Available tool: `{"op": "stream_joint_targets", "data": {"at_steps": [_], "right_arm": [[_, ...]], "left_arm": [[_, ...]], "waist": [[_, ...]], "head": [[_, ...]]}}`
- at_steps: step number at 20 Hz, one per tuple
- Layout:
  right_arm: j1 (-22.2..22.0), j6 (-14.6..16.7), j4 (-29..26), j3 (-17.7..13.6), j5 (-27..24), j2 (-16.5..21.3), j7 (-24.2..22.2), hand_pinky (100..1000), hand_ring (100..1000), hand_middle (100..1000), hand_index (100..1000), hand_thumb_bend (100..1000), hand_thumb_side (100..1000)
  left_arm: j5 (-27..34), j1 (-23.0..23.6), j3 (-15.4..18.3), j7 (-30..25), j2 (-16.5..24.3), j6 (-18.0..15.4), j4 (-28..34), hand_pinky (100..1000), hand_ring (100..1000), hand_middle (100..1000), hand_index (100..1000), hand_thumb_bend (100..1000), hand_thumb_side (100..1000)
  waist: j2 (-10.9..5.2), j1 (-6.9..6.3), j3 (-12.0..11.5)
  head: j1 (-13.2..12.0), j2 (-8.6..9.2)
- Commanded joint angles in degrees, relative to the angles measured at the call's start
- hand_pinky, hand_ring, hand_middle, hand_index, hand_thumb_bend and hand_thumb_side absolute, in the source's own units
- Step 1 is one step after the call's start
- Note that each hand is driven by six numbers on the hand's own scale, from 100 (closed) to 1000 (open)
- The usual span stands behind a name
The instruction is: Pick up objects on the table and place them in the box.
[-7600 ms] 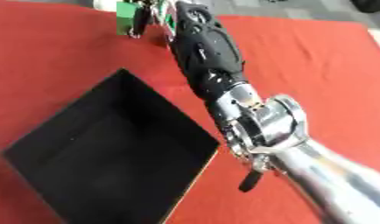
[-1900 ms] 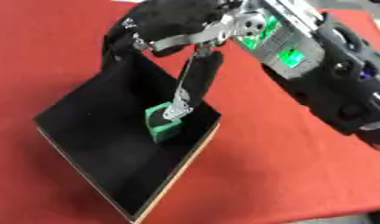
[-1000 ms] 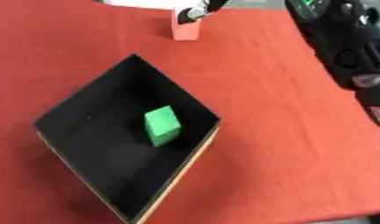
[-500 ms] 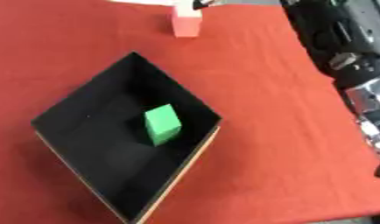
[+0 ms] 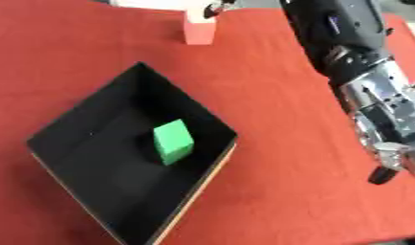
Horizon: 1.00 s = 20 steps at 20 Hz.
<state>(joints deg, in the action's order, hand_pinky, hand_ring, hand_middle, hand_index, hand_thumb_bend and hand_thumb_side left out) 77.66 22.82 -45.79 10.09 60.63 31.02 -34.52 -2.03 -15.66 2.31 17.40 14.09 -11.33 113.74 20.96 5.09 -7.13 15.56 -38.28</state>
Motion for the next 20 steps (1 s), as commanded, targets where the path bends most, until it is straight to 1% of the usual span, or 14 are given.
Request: {"op": "stream_joint_targets", "data": {"at_steps": [1,3,4,6,9,14,15,16,20], "right_arm": [[2.26,-0.19,2.22,-1.36,1.99,-0.09,0.17,978,980,934,966,599,390],[2.77,-0.33,3.62,-1.71,2.93,-0.73,0.02,978,982,938,969,608,377],[2.96,-0.44,4.34,-1.91,3.41,-1.02,-0.20,979,983,940,973,636,330],[3.28,-0.62,5.64,-2.40,4.03,-1.49,-0.86,979,982,939,976,653,295],[3.56,-1.23,6.87,-3.13,4.51,-1.77,-1.83,980,981,938,980,662,282],[3.99,-2.24,7.44,-3.88,4.85,-2.29,-2.31,980,981,938,982,662,278],[4.00,-2.31,7.47,-3.92,4.88,-2.31,-2.33,981,983,940,988,530,297],[4.09,-2.63,7.65,-4.09,5.02,-2.39,-2.40,982,985,944,993,677,252],[4.86,-4.80,9.05,-5.52,6.22,-3.05,-3.13,979,983,941,993,663,263]], "left_arm": [[0.11,-0.69,-0.09,-0.13,0.71,0.05,0.85,571,734,642,824,253,889],[0.14,-0.71,-0.12,-0.19,0.69,0.07,0.85,570,734,642,824,253,889],[0.15,-0.72,-0.13,-0.22,0.68,0.08,0.85,570,734,642,824,252,889],[0.16,-0.72,-0.14,-0.27,0.66,0.10,0.85,570,733,642,824,252,889],[0.16,-0.67,-0.10,-0.30,0.68,0.15,0.85,570,733,642,824,251,889],[0.23,-0.73,-0.15,-0.37,0.67,0.18,0.85,570,733,642,825,251,889],[0.24,-0.73,-0.15,-0.39,0.67,0.20,0.85,569,733,642,825,211,847],[0.24,-0.73,-0.18,-0.44,0.67,0.24,0.85,570,733,642,825,250,891],[0.31,-0.84,-0.30,-0.63,0.72,0.31,0.85,570,733,642,825,251,892]], "waist": [[-0.99,-0.39,-0.17],[-0.90,-0.41,-0.23],[-0.85,-0.40,-0.28],[-0.76,-0.38,-0.37],[-0.63,-0.34,-0.50],[-0.40,-0.35,-0.65],[-0.40,-0.35,-0.65],[-0.29,-0.38,-0.75],[0.23,-0.25,-1.10]], "head": [[0.43,2.09],[0.38,2.88],[0.36,3.14],[0.34,3.38],[0.40,3.51],[0.48,3.45],[0.47,3.38],[0.60,3.23],[1.11,3.27]]}}
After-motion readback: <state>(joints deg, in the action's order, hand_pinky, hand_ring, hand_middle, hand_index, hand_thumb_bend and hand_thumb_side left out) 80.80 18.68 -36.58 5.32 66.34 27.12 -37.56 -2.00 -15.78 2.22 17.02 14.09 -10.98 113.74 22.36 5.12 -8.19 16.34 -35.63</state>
